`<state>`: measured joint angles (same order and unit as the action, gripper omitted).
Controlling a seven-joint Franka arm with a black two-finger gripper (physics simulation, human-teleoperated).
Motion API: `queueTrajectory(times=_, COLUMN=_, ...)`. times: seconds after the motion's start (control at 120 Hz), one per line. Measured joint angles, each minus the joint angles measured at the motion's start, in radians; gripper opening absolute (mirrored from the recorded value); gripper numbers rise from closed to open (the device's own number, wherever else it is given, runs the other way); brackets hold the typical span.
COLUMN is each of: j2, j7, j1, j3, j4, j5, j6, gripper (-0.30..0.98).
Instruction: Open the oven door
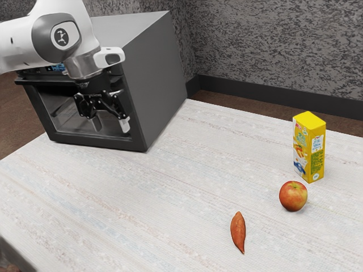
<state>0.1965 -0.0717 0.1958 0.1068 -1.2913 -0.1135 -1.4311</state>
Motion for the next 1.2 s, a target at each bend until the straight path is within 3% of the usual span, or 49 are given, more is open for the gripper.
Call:
queueTrajectory(times=0.258, j2=-0.004, j7=-0.008, j1=0.003, j3=0.002, j4=0.004, j5=-0.001, j6=0.002, gripper=0.69)
queueTrajectory(times=0.392, j2=-0.080, j7=-0.020, j1=-0.002, j3=0.000, j4=0.055, j5=0.005, j6=0.007, gripper=0.69)
queueTrajectory(times=0.45, j2=-0.219, j7=-0.097, j1=0.002, j3=-0.012, j4=0.056, j5=0.031, j6=0.016, gripper=0.69)
queueTrajectory(times=0.483, j2=-0.277, j7=-0.161, j1=0.010, j3=-0.032, j4=0.052, j5=0.088, j6=0.037, gripper=0.69)
queueTrajectory(times=0.533, j2=-0.330, j7=-0.254, j1=-0.068, j3=0.007, j4=0.030, j5=0.165, j6=0.081, gripper=0.68)
queueTrajectory(times=0.667, j2=-0.664, j7=-0.486, j1=-0.126, j3=0.140, j4=-0.475, j5=0.296, j6=-0.009, gripper=0.68)
queueTrajectory(times=0.75, j2=-0.736, j7=-0.614, j1=-0.142, j3=0.224, j4=-0.608, j5=0.343, j6=-0.103, gripper=0.69)
queueTrajectory(times=0.85, j2=-0.711, j7=-0.749, j1=-0.147, j3=0.286, j4=-0.625, j5=0.369, j6=-0.179, gripper=0.69)
queueTrajectory(times=0.925, j2=-0.597, j7=-0.844, j1=-0.204, j3=0.427, j4=-0.542, j5=0.345, j6=-0.232, gripper=0.69)
queueTrajectory(times=1.0, j2=-0.462, j7=-0.939, j1=-0.229, j3=0.504, j4=-0.436, j5=0.309, j6=-0.281, gripper=0.69)
queueTrajectory(times=1.2, j2=-0.236, j7=-1.144, j1=-0.196, j3=0.549, j4=-0.275, j5=0.174, j6=-0.374, gripper=0.69)
